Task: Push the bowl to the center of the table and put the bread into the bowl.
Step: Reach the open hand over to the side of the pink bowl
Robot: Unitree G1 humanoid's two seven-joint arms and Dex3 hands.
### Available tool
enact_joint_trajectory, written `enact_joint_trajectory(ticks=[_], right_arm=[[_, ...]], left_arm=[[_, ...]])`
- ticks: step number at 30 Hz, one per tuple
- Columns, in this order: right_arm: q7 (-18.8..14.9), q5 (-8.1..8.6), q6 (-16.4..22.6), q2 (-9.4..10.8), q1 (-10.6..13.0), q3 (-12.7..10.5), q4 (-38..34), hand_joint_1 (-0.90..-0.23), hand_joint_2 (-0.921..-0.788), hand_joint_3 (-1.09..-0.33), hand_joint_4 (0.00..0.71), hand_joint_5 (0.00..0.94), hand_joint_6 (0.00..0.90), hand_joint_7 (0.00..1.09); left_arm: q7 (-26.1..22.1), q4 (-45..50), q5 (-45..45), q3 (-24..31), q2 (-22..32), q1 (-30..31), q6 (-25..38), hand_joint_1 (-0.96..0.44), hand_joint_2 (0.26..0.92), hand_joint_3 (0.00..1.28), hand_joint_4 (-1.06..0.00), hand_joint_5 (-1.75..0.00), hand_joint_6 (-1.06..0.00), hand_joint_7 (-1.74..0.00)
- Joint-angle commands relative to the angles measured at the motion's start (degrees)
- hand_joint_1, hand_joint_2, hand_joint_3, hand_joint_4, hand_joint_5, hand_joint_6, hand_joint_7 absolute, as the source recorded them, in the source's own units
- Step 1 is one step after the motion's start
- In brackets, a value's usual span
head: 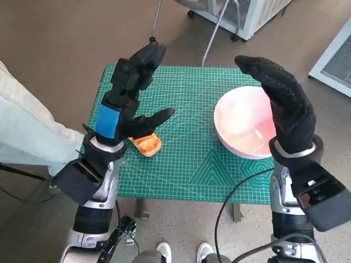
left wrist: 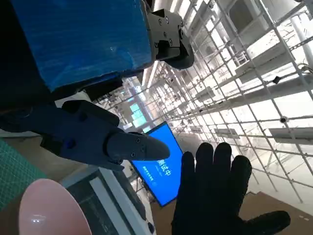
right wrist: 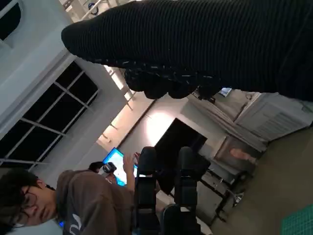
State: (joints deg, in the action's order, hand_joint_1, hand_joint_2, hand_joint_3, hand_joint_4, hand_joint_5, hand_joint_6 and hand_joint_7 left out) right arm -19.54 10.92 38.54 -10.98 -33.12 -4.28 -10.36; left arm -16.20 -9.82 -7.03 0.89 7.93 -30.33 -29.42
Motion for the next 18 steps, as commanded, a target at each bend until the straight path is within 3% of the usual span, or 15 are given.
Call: enact_joint_trajectory(ticks=[1, 5, 12, 18], right_arm=[[-0.5, 0.28, -0.3, -0.4, 0.9, -0.2, -0.8, -0.620, -0.921, -0.791, 0.158, 0.045, -0.001, 0.54], [-1.2, 1.36, -0.1, -1.4, 0.6, -1.2, -1.9, -0.620, -0.921, -0.792, 0.158, 0.044, -0.001, 0.54], [-3.1, 4.56, 1.3, -5.7, -1.3, -6.3, -9.2, -0.607, -0.921, -0.802, 0.152, 0.041, -0.001, 0.54], [0.1, 3.75, 2.1, -8.4, -2.5, -10.9, -16.5, -0.598, -0.921, -0.830, 0.143, 0.038, -0.001, 0.59]], left_arm=[[-0.4, 0.3, -0.5, 0.2, 0.0, 0.3, 0.0, -0.36, 0.921, 0.23, -0.29, 0.00, -0.05, -0.60], [-0.4, 0.4, -0.7, 0.2, -0.1, 0.3, 0.0, -0.35, 0.921, 0.23, -0.29, 0.00, -0.05, -0.60], [-0.6, 0.2, -1.0, 0.6, 0.0, 0.4, -0.1, -0.35, 0.921, 0.23, -0.29, 0.00, -0.05, -0.60], [-1.0, -0.6, -1.6, 1.1, 0.3, 0.5, -0.6, -0.33, 0.921, 0.23, -0.29, 0.00, -0.04, -0.59]])
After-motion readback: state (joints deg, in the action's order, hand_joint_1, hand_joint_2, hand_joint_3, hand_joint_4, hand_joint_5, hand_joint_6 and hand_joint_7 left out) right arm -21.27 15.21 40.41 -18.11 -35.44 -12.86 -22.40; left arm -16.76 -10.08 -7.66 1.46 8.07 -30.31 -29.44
